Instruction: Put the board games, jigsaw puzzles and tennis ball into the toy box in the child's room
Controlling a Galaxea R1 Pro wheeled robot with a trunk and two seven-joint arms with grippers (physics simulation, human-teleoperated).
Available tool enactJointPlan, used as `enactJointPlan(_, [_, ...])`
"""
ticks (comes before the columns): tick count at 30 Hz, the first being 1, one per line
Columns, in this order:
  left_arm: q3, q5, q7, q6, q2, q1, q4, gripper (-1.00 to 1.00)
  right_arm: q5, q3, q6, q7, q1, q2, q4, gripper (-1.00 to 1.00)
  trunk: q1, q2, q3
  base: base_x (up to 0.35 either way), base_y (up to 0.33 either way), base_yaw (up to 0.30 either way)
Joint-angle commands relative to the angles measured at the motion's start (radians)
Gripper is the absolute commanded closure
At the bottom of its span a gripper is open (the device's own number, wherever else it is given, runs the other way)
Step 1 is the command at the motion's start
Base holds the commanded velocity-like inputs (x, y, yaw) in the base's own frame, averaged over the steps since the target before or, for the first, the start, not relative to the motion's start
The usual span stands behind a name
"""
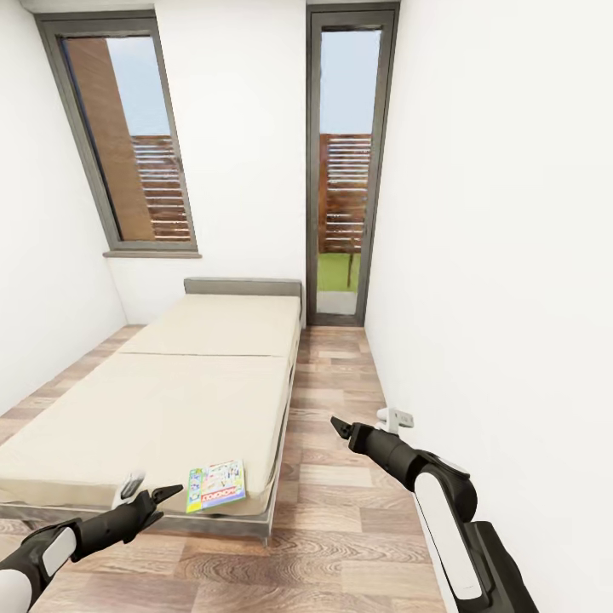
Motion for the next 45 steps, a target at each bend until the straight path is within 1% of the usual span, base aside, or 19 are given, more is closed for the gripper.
enactJointPlan(1, [0.006,0.013,-0.006,0.030,0.001,-0.001,0.000,-1.00,-0.003,-0.001,0.005,-0.001,-0.001,0.000,-0.001,-1.00,0.004,-0.008,-0.005,0.000,0.000,0.000])
enactJointPlan(4, [0.024,0.028,-0.016,0.065,0.003,-0.002,-0.002,-1.00,-0.003,-0.001,0.005,-0.001,-0.001,0.000,-0.001,-1.00,0.016,-0.029,-0.014,0.000,0.000,0.000])
enactJointPlan(8, [0.042,0.039,-0.024,0.091,0.008,-0.003,-0.005,-1.00,-0.003,-0.001,0.005,-0.001,-0.001,0.000,-0.001,-1.00,0.031,-0.057,-0.026,0.000,0.000,0.000])
enactJointPlan(18, [0.050,0.045,-0.026,0.107,0.022,-0.004,-0.006,-1.00,-0.003,-0.001,0.005,-0.001,-0.001,0.000,-0.001,-1.00,0.069,-0.127,-0.058,0.000,0.000,0.000])
enactJointPlan(20, [0.054,0.045,-0.027,0.112,0.031,-0.004,-0.006,-1.00,-0.003,-0.001,0.005,-0.001,-0.001,0.000,-0.001,-1.00,0.077,-0.141,-0.064,0.000,0.000,0.000])
enactJointPlan(21, [0.061,0.045,-0.027,0.118,0.041,-0.004,-0.006,-1.00,-0.003,-0.001,0.005,-0.001,-0.001,0.000,-0.001,-1.00,0.081,-0.148,-0.067,0.000,0.000,0.000])
enactJointPlan(23, [0.073,0.045,-0.027,0.127,0.047,-0.004,-0.006,-1.00,-0.003,-0.001,0.005,-0.001,-0.001,0.000,-0.001,-1.00,0.088,-0.162,-0.073,0.000,0.000,0.000])
enactJointPlan(26, [0.105,0.044,-0.026,0.153,0.055,-0.004,-0.006,-1.00,-0.003,0.000,0.005,-0.001,-0.001,0.000,-0.001,-1.00,0.100,-0.183,-0.083,0.000,0.000,0.000])
enactJointPlan(31, [0.124,0.043,-0.027,0.180,0.057,-0.004,-0.006,-1.00,-0.003,0.003,0.005,-0.001,-0.001,0.000,-0.001,-1.00,0.119,-0.218,-0.099,0.000,0.000,0.000])
enactJointPlan(39, [0.152,0.043,-0.040,0.246,0.061,-0.008,-0.007,-1.00,-0.004,0.005,0.005,-0.001,-0.001,0.000,-0.001,-1.00,0.150,-0.274,-0.124,0.000,0.000,0.000])
enactJointPlan(45, [0.158,0.042,-0.049,0.252,0.062,-0.008,-0.007,-1.00,-0.004,0.004,0.005,-0.001,-0.001,-0.001,-0.001,-1.00,0.173,-0.316,-0.142,0.000,0.000,0.000])
